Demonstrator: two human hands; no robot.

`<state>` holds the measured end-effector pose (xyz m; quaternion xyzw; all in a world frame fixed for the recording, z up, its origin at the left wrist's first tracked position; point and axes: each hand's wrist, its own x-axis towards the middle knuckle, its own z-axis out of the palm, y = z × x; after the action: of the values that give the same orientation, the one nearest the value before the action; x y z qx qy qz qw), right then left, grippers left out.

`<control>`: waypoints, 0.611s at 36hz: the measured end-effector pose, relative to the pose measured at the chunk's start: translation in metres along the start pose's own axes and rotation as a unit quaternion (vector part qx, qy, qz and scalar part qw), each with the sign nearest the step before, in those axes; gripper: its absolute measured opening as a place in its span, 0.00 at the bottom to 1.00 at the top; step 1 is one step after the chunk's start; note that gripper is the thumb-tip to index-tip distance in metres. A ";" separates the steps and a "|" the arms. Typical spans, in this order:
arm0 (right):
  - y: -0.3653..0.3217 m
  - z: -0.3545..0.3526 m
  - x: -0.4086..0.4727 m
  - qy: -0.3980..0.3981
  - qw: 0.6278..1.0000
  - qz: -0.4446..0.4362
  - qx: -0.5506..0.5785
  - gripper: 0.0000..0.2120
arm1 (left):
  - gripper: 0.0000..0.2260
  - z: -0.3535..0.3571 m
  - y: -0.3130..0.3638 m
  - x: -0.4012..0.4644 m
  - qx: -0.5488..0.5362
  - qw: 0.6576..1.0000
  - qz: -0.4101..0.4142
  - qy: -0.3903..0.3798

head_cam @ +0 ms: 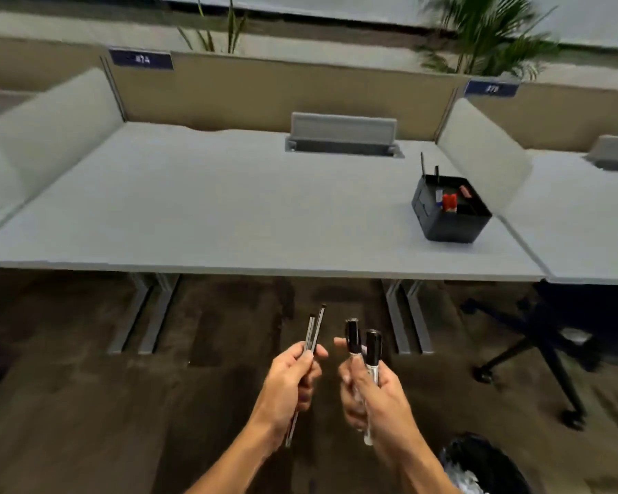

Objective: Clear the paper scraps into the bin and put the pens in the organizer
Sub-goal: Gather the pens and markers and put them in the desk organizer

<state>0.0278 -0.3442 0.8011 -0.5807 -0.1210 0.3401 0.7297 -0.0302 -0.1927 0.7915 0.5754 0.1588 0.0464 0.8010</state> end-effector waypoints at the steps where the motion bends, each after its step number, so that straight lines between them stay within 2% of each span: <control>1: -0.012 0.007 -0.006 0.002 1.000 -0.005 0.001 0.23 | 0.13 0.003 0.013 -0.006 0.008 1.000 0.000 -0.004; 5: -0.044 0.030 -0.020 0.029 0.999 -0.019 -0.003 0.22 | 0.13 0.008 0.055 -0.023 0.020 1.000 0.009 -0.015; 9: -0.060 0.047 -0.025 0.046 0.997 -0.066 0.009 0.13 | 0.14 0.007 0.080 -0.028 0.054 0.998 0.026 -0.030; 19: -0.074 0.035 -0.020 0.100 0.993 -0.066 0.022 0.14 | 0.11 0.021 0.096 -0.002 0.056 0.996 0.039 -0.056; 22: -0.078 0.012 -0.005 0.101 0.993 -0.061 0.032 0.21 | 0.11 0.035 0.093 0.020 0.031 0.998 0.033 -0.053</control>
<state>0.0451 -0.3457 0.8782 -0.5800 -0.0715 0.2383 0.7757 0.0096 -0.1879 0.8847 0.6064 0.0982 0.0369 0.7882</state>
